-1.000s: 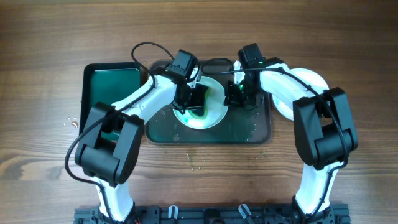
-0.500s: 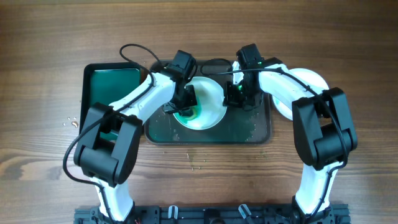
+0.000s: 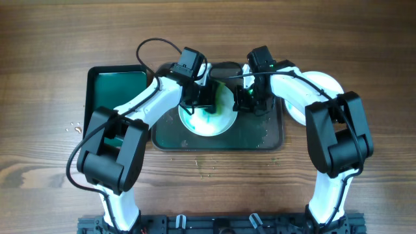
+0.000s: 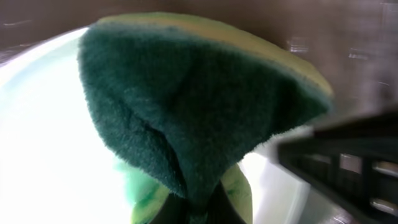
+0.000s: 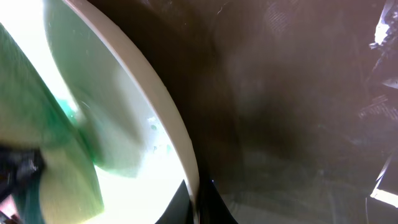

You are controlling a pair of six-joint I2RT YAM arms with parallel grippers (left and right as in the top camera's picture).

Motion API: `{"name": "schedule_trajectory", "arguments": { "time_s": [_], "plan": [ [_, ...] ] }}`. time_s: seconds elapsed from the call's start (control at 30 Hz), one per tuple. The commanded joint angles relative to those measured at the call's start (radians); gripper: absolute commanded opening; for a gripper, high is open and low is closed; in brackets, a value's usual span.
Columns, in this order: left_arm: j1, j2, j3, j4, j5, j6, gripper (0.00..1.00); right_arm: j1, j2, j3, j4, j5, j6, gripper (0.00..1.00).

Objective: Clean dirty plates on tray and stack at the side

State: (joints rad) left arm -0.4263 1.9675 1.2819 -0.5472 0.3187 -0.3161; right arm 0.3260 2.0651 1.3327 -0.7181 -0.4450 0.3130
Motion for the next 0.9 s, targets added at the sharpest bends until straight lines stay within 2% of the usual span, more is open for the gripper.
{"name": "schedule_trajectory", "arguments": {
  "time_s": [0.0,0.17,0.27,0.4,0.53,0.73,0.87],
  "plan": [
    [0.001,0.013,-0.003,-0.072,-0.243,-0.098,0.04,0.002,0.008,-0.019,-0.019,0.031,-0.023,0.04],
    [0.001,0.013,-0.003,-0.233,-0.243,-0.165,0.04,0.002,0.008,-0.019,-0.015,0.030,-0.023,0.04],
    [0.001,0.013,-0.002,-0.313,-0.258,-0.164,0.04,0.002,0.008,-0.019,-0.015,0.031,-0.025,0.04],
    [0.010,0.013,0.045,-0.414,-0.386,-0.164,0.04,0.002,0.008,-0.019,-0.013,0.031,-0.025,0.04],
    [0.013,0.013,0.157,-0.471,-0.393,-0.162,0.04,0.002,0.008,-0.019,-0.006,0.042,-0.025,0.05],
    [0.031,0.013,0.419,-0.626,-0.395,-0.163,0.04,0.002,0.003,-0.018,-0.003,0.076,-0.051,0.04],
    [0.066,0.013,0.498,-0.678,-0.366,-0.160,0.04,0.002,-0.048,-0.018,-0.028,0.146,-0.050,0.04]
  ]
}}
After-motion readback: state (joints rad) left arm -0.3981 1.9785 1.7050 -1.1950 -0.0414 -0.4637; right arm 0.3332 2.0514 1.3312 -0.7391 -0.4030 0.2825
